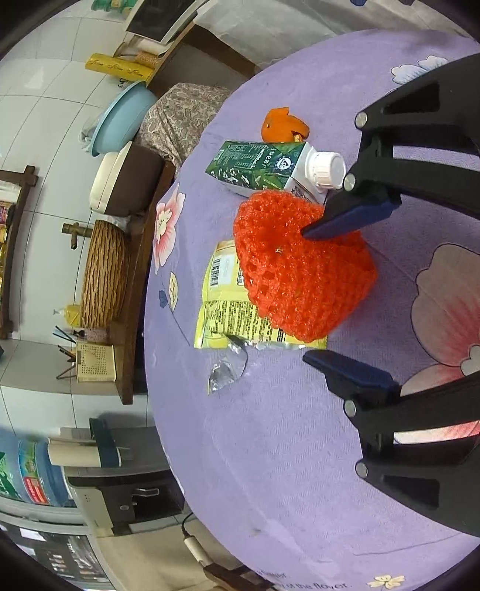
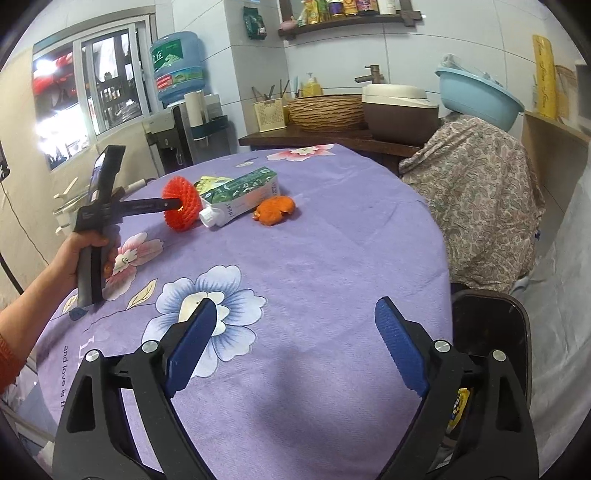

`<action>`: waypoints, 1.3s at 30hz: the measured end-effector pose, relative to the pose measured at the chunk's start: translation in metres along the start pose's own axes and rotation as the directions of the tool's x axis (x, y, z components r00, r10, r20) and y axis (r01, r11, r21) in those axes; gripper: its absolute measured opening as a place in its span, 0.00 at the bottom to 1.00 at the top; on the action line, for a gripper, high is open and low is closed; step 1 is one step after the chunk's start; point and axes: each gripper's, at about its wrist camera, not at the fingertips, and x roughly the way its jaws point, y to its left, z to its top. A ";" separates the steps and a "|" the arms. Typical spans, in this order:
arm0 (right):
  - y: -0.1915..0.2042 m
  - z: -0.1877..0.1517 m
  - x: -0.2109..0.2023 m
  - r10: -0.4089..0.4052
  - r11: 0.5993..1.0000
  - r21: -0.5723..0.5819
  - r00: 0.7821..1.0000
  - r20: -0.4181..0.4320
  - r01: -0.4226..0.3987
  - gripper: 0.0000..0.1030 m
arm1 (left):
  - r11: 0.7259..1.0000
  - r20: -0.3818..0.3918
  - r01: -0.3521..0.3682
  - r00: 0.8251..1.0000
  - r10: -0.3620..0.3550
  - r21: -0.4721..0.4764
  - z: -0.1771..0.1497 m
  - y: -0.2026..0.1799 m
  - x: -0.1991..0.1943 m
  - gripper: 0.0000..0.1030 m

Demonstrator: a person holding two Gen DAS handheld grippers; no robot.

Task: Collect trash
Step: 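Move back to the table and grasp the orange foam net with the left tool, then grasp the orange peel with the right tool while the left tool holds the orange net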

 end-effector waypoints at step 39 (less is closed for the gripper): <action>0.023 0.105 0.216 -0.065 0.994 -0.101 0.963 -0.261 0.039 0.51 | 0.997 0.067 0.066 0.995 -0.069 0.041 -0.058 -0.019 -0.087 0.22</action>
